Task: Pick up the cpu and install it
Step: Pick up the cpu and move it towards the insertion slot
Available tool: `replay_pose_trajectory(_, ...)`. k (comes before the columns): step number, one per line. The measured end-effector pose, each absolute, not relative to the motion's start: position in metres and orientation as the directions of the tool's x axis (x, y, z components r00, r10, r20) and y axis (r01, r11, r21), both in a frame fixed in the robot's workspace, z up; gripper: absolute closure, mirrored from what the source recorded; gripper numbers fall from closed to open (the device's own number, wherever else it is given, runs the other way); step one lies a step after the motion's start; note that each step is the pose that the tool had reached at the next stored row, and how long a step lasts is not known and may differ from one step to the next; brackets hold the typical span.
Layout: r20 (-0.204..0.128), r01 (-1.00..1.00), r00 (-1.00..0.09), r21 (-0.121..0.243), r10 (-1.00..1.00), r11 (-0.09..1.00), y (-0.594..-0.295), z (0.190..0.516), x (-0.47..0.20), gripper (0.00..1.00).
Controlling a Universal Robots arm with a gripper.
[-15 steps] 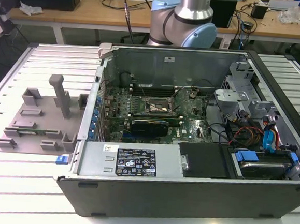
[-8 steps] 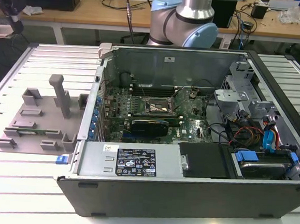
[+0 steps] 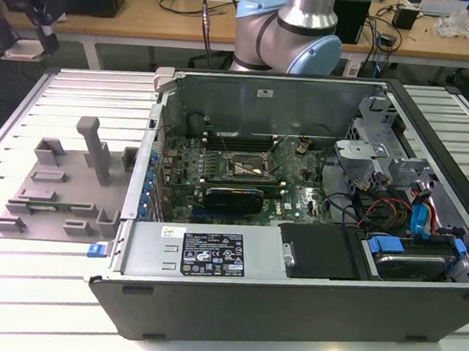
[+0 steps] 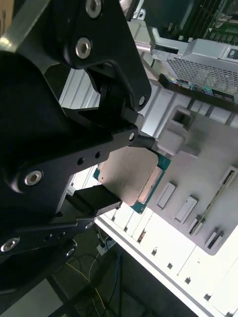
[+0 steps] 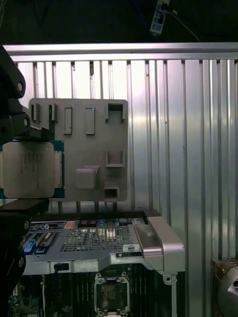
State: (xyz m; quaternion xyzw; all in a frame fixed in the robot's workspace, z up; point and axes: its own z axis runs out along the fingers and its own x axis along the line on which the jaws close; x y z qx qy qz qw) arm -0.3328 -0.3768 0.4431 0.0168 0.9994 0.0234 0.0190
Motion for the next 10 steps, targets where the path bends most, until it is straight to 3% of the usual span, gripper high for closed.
replay_pose_trajectory(10,-0.037,0.033,-0.999,0.048,0.035,0.998,-0.377,0.443,-0.301,0.45)
